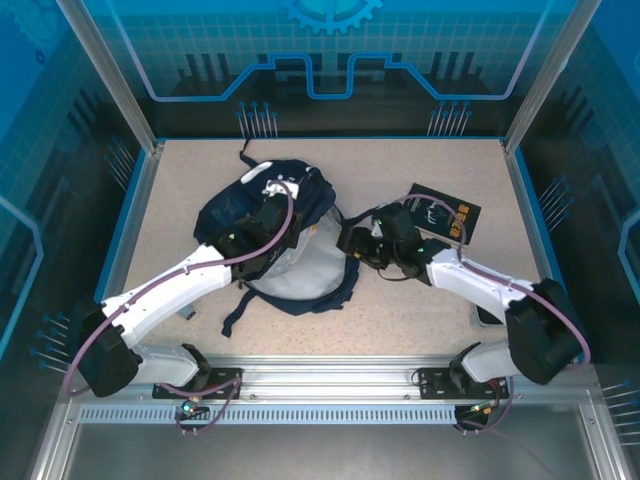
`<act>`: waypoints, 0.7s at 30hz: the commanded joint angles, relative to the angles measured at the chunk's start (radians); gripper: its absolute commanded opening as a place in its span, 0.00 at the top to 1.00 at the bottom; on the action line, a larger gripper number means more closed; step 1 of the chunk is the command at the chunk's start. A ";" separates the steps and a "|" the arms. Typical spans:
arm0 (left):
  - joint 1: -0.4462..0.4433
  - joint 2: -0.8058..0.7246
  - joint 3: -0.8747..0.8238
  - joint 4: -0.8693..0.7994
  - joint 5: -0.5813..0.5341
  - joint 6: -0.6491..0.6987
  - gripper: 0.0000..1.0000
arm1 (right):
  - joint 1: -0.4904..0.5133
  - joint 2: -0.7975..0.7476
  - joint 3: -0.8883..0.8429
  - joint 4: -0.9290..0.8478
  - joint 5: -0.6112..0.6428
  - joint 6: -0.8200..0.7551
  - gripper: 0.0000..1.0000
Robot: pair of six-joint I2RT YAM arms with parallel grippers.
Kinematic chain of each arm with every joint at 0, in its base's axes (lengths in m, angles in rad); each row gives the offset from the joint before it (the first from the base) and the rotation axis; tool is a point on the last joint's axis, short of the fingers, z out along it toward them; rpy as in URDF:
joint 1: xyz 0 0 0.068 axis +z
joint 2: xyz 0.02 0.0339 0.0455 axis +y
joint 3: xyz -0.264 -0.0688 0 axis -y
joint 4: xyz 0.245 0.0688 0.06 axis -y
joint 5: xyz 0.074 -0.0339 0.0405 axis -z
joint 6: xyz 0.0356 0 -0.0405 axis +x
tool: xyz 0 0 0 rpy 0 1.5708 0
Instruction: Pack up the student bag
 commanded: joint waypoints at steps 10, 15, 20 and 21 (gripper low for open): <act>0.033 -0.191 -0.201 -0.060 0.135 -0.153 0.21 | -0.269 -0.073 0.064 -0.296 0.186 -0.298 0.15; 0.035 -0.197 -0.196 -0.029 0.128 -0.233 0.09 | -0.370 0.089 0.240 -0.381 0.217 -0.409 0.07; 0.035 -0.187 -0.194 -0.001 0.129 -0.274 0.03 | -0.447 0.307 0.419 -0.423 0.168 -0.455 0.02; 0.036 -0.186 -0.197 0.000 0.126 -0.279 0.02 | -0.447 0.347 0.459 -0.435 0.163 -0.466 0.02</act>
